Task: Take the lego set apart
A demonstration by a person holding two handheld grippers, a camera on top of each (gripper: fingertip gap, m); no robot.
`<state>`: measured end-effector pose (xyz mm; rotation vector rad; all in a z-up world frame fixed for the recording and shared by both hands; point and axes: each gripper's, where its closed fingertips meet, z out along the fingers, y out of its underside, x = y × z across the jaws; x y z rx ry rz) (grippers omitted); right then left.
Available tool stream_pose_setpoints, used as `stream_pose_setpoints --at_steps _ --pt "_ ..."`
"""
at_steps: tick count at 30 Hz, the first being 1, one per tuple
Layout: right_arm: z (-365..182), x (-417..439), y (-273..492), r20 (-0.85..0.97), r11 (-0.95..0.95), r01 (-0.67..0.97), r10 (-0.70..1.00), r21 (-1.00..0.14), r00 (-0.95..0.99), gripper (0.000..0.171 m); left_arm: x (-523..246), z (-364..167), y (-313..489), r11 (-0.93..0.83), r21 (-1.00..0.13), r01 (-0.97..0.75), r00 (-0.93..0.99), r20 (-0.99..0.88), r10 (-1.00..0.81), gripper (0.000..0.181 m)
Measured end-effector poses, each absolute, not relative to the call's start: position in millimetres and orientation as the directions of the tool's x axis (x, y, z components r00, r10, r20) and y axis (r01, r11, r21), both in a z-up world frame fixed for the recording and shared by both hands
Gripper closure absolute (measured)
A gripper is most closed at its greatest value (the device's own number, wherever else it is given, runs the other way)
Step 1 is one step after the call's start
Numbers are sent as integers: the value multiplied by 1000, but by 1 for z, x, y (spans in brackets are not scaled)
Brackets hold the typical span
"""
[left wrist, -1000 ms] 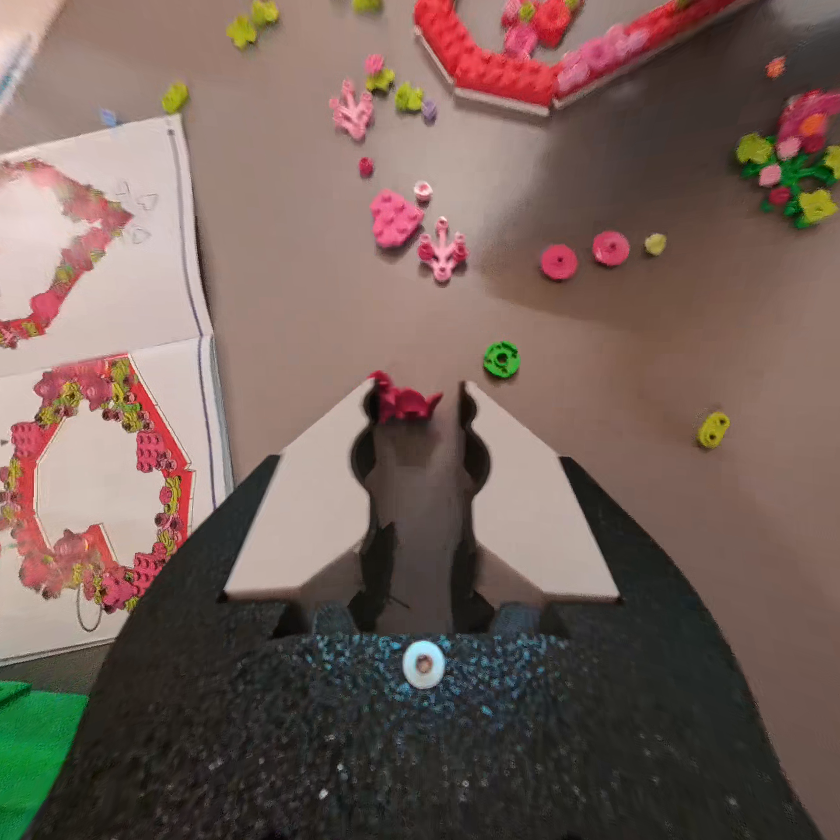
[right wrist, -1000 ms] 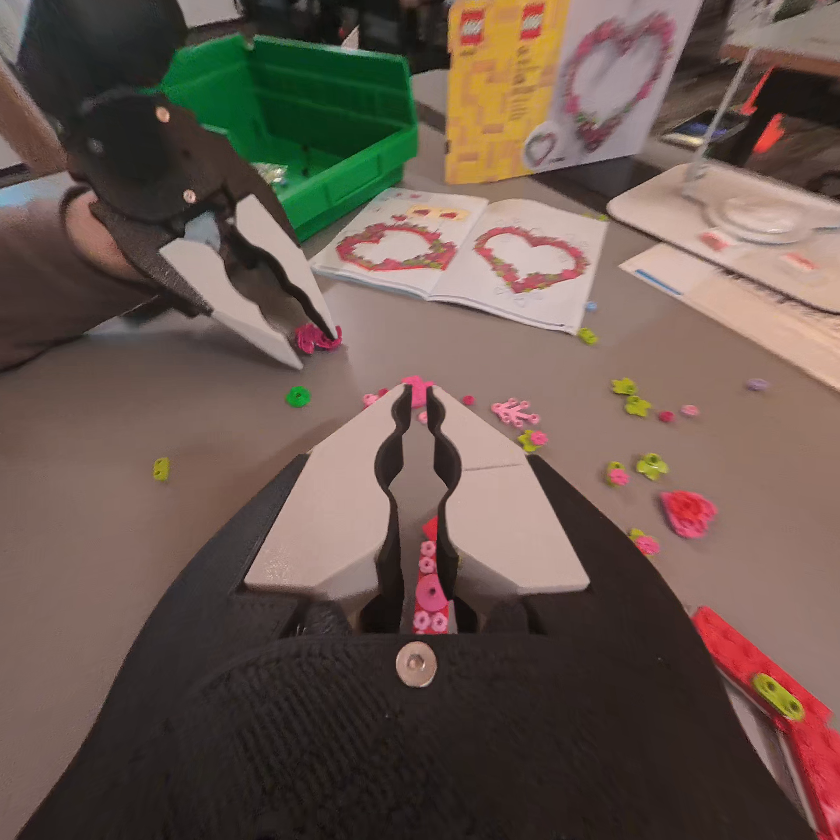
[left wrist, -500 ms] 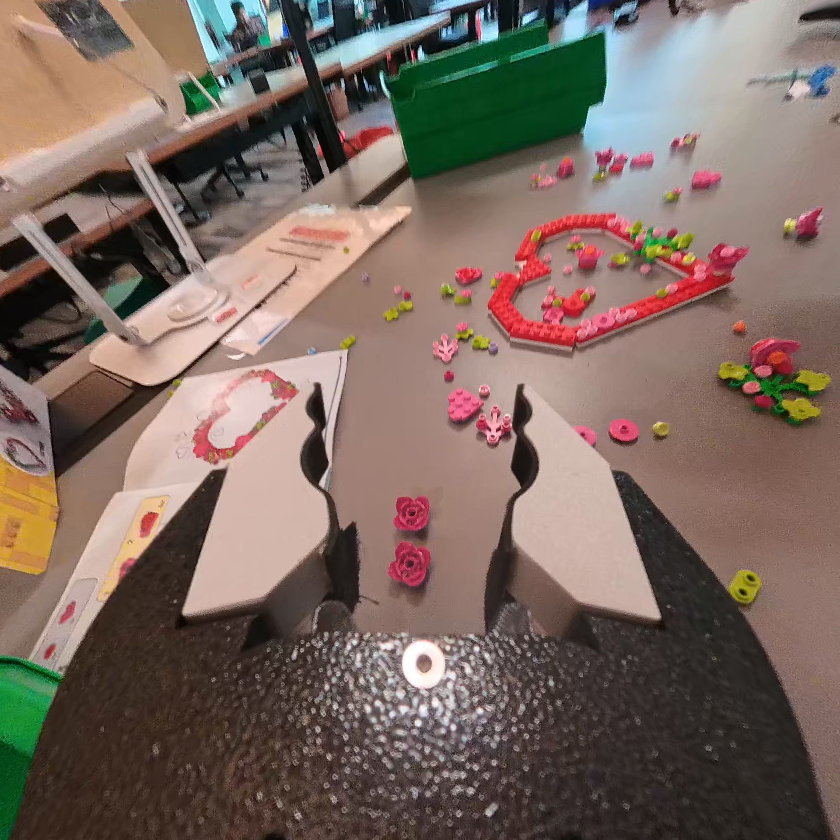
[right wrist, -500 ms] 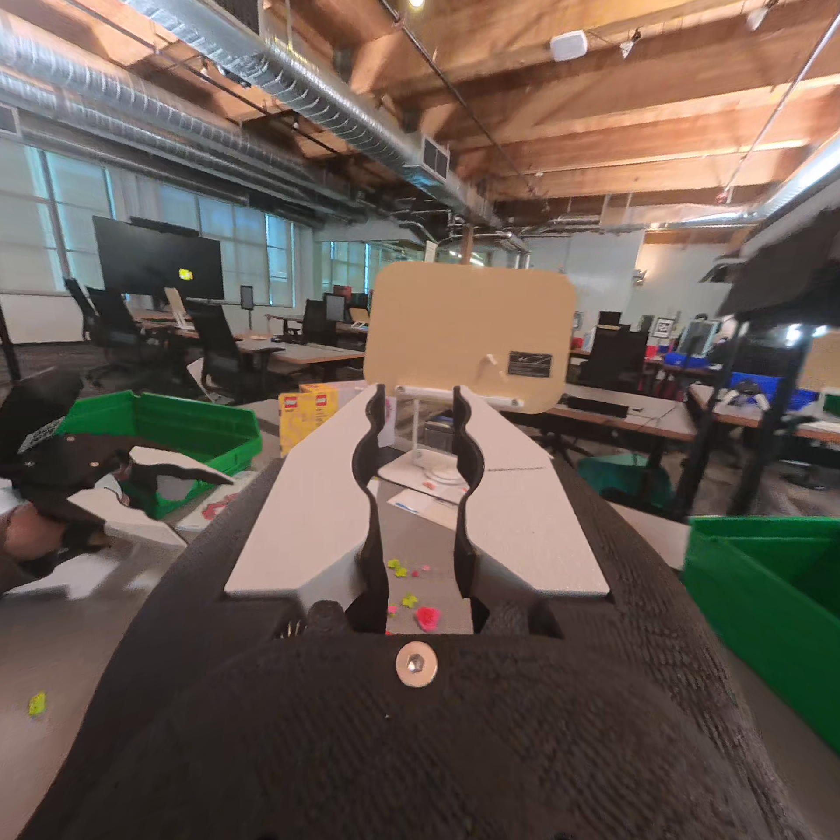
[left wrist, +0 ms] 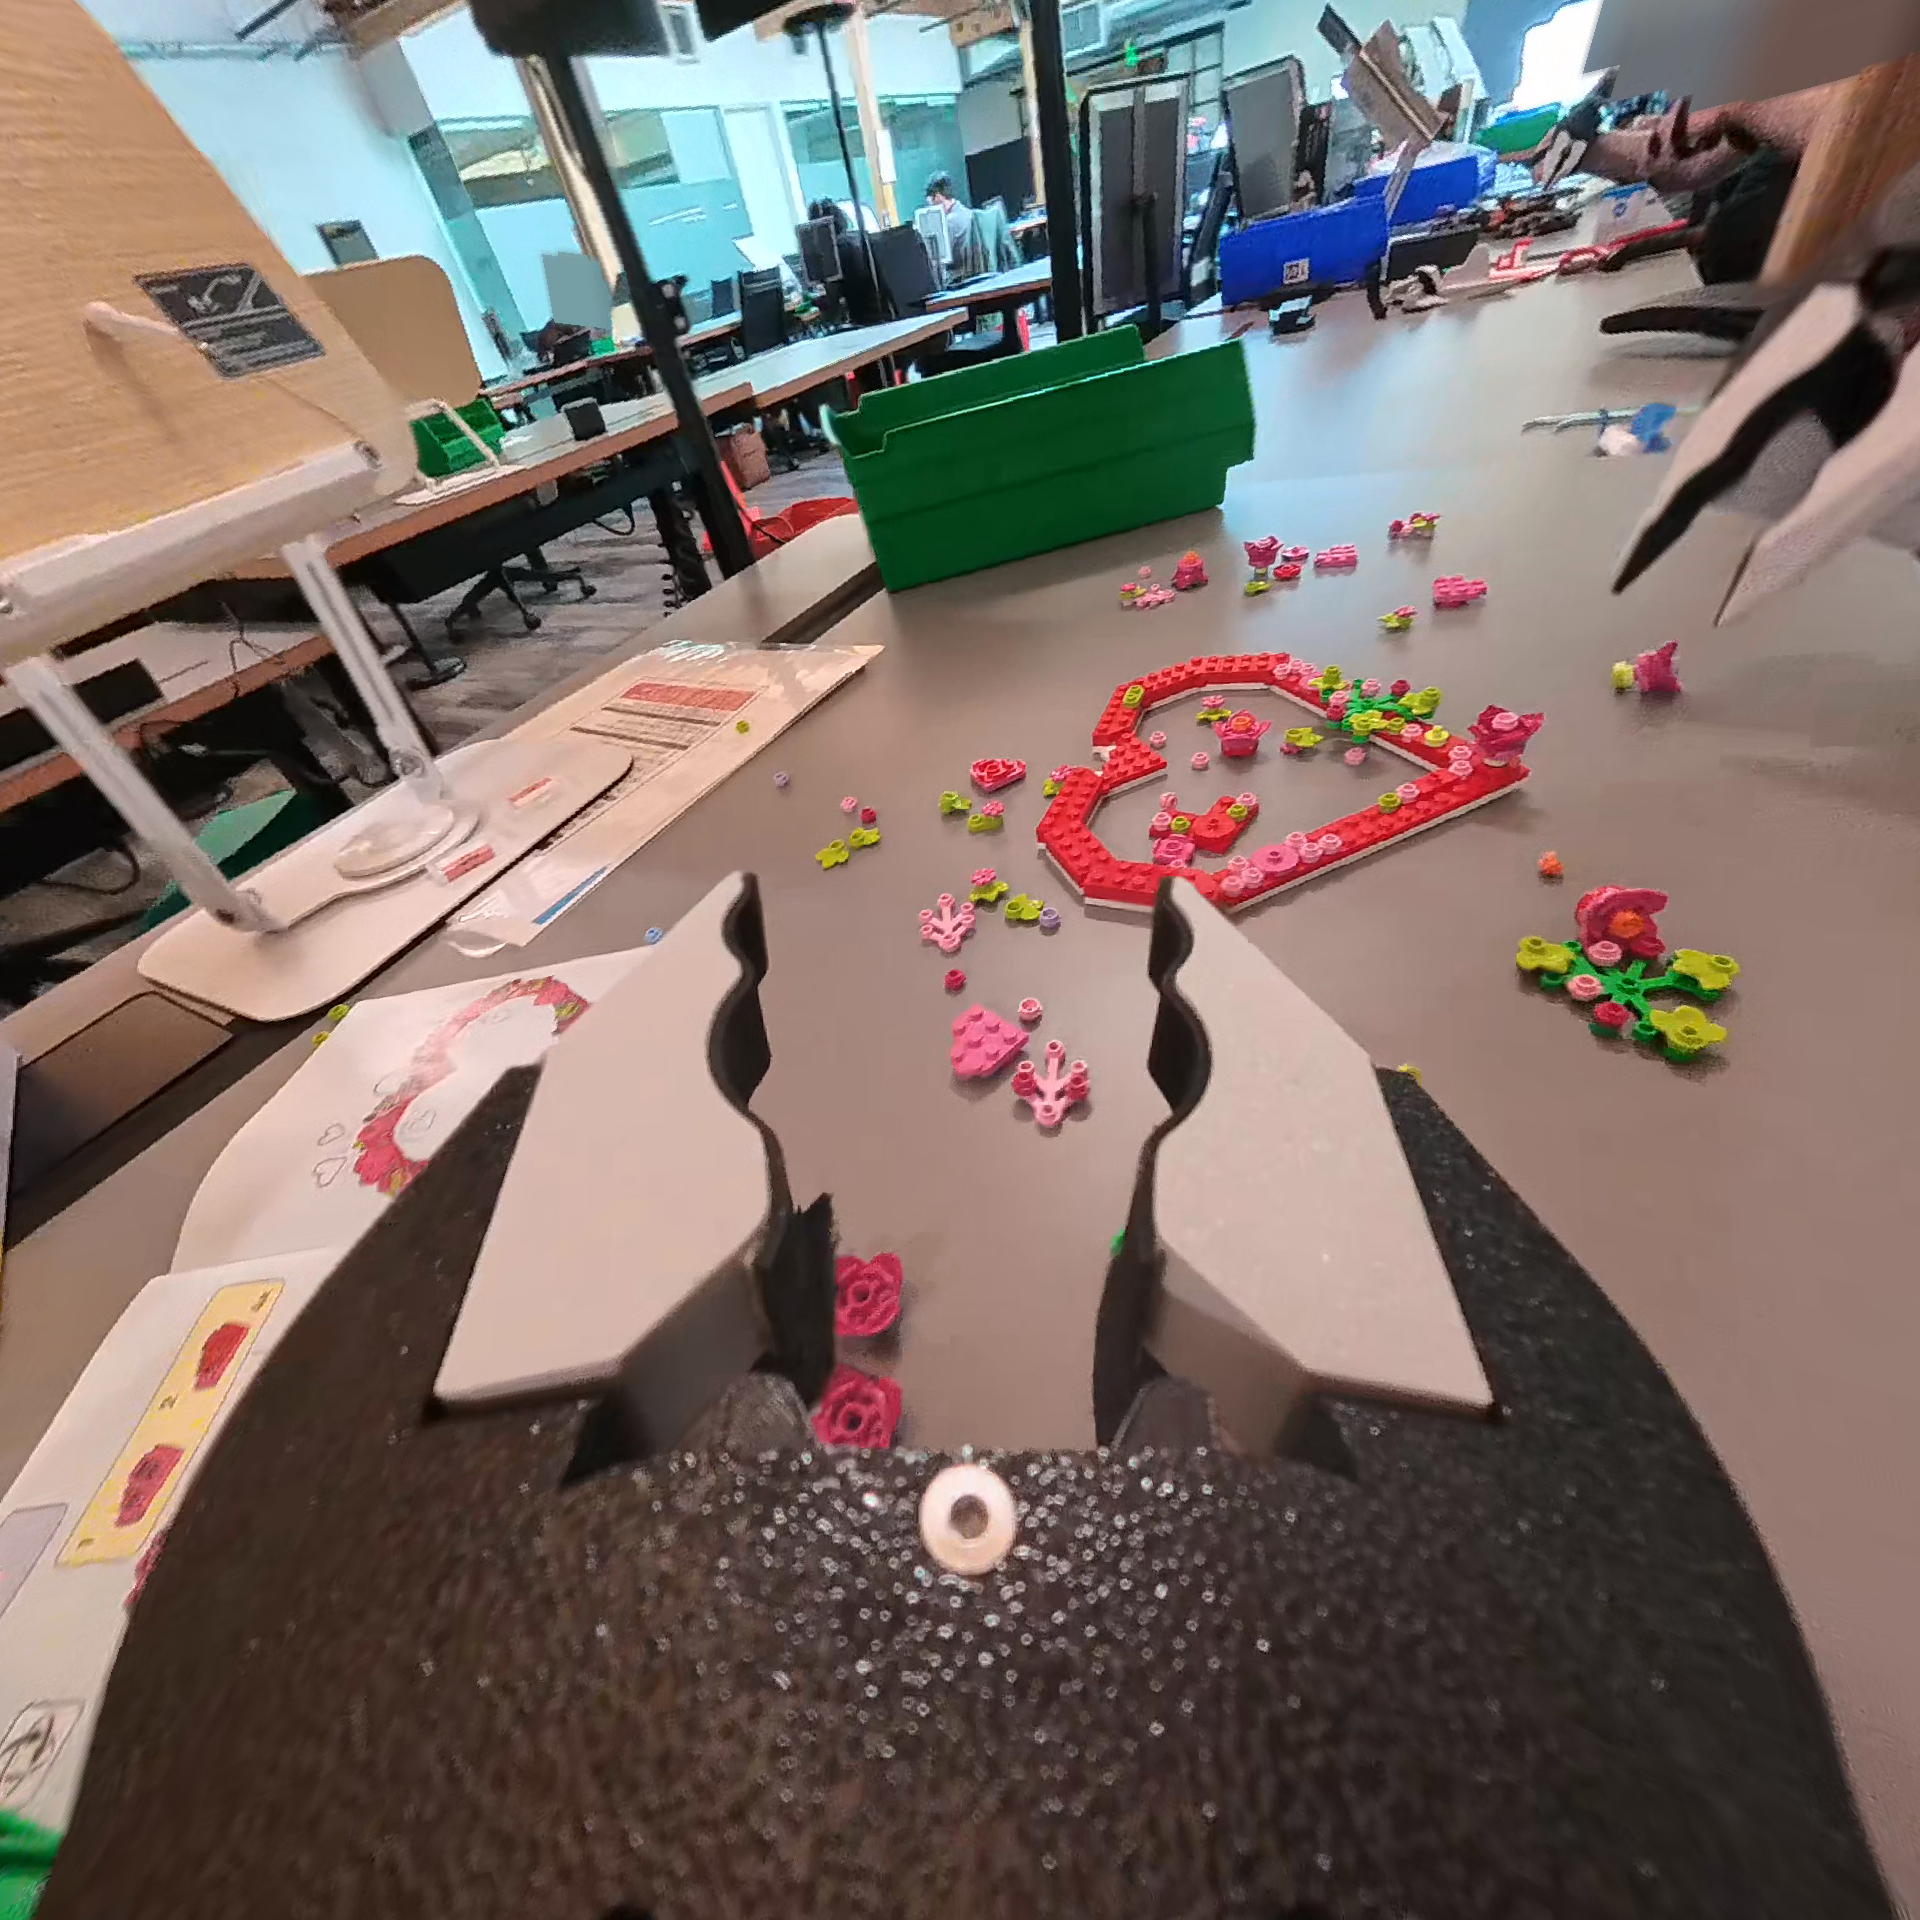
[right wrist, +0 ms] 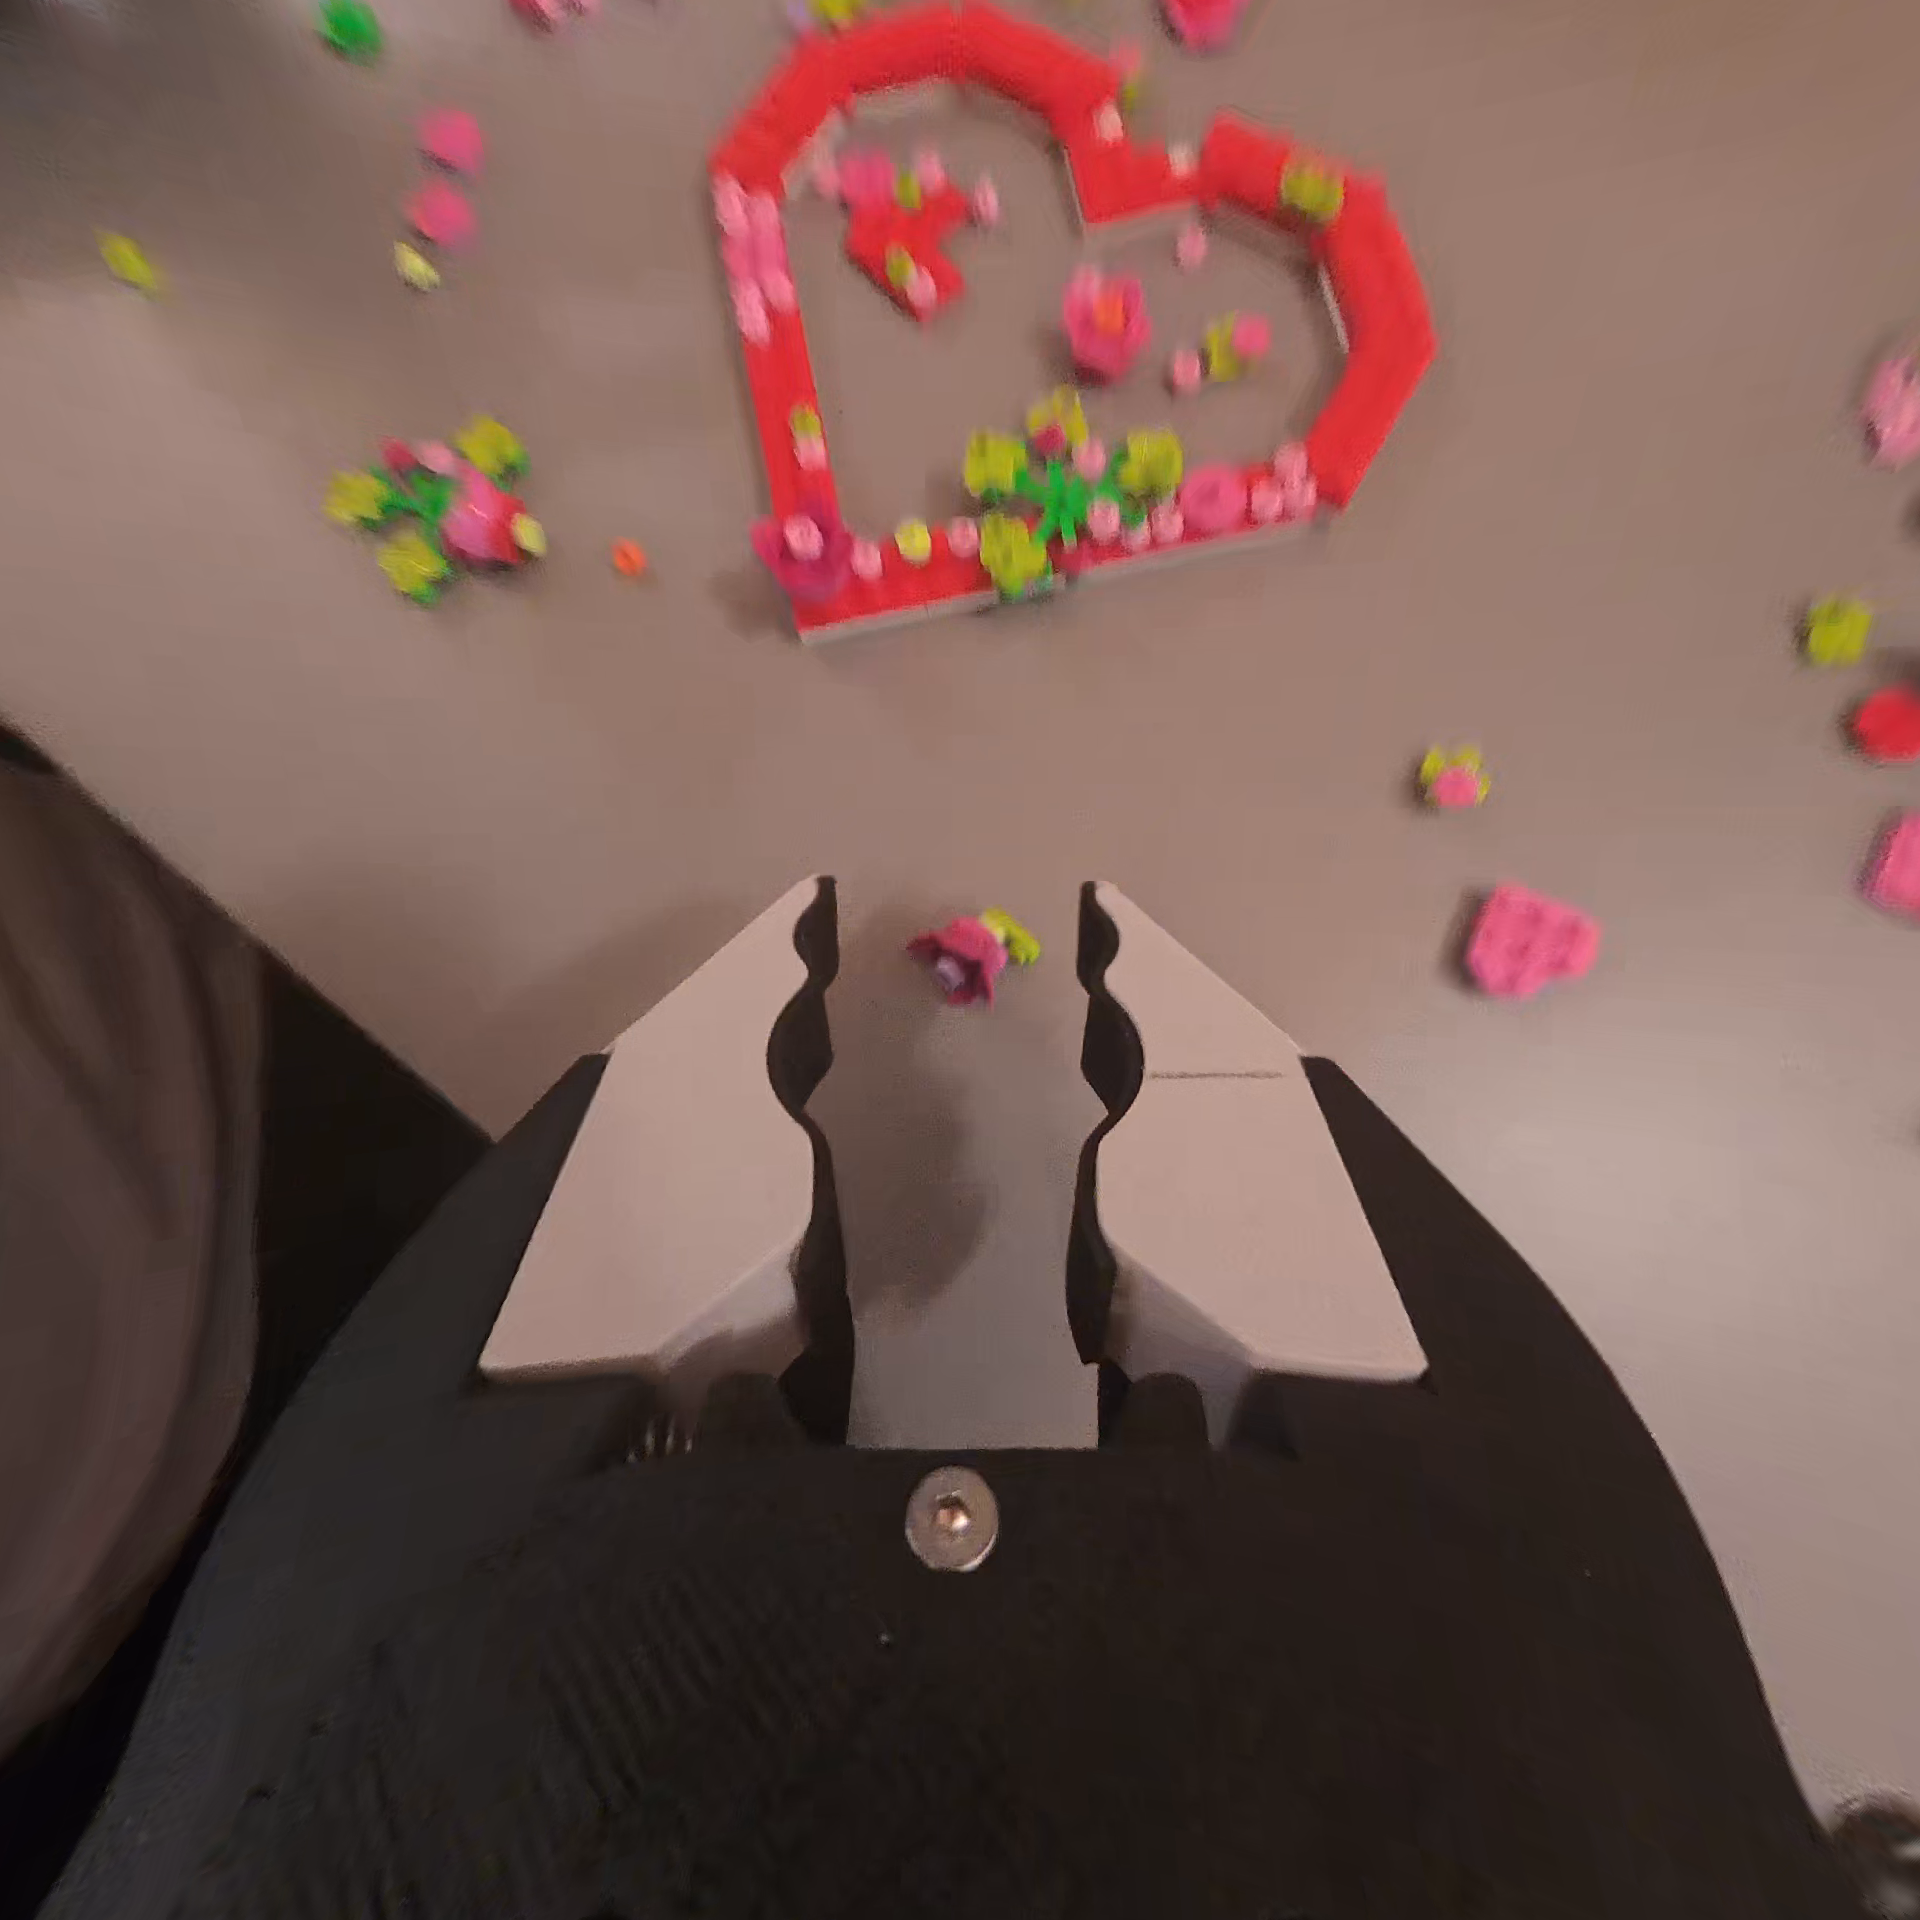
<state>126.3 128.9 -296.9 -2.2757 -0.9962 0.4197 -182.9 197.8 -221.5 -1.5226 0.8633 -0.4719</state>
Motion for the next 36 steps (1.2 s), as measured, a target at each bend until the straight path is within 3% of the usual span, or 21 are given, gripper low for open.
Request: stream_pose_setpoints --at_steps 4,8,10,12,14,18,21,23,27,29,34,36 --pt "-326 127 124 23 -575 439 589 -691 808 123 -165 -223 189 99 -947 -304 597 -271 -755 111" --pt "-326 125 125 43 -552 392 540 -736 840 152 -150 -227 180 135 -931 -339 548 -313 -776 112" --pt "-321 120 127 63 -518 408 560 -752 826 152 -141 -227 171 159 -929 -335 503 -318 -804 112" --pt "-301 101 131 128 -383 449 629 -808 767 152 -127 -226 156 174 -934 -312 432 -302 -850 117" --pt "-275 67 132 309 -132 551 711 -824 632 152 -108 -227 132 145 -952 -270 305 -227 -925 126" --pt "-247 -14 121 705 399 684 668 -610 239 153 -84 -222 98 -33 -983 -178 120 11 -993 142" --pt "-247 -65 111 830 627 649 557 -430 12 153 -84 -226 101 -195 -970 -145 91 183 -979 140" --pt "-247 -91 104 862 719 587 502 -371 -70 153 -88 -233 105 -279 -948 -156 74 270 -960 141" --pt "-246 -118 102 872 788 511 470 -344 -138 153 -102 -236 98 -386 -911 -147 -62 398 -915 169" --pt "-246 -126 105 866 793 495 479 -356 -145 153 -110 -235 101 -375 -917 -134 -69 386 -920 170" --pt "-252 -130 134 848 747 557 513 -364 -133 153 -145 -235 135 -299 -940 -164 128 280 -951 177" --pt "-253 -126 145 817 711 547 571 -442 -83 153 -178 -238 159 -292 -938 -188 278 234 -931 178"
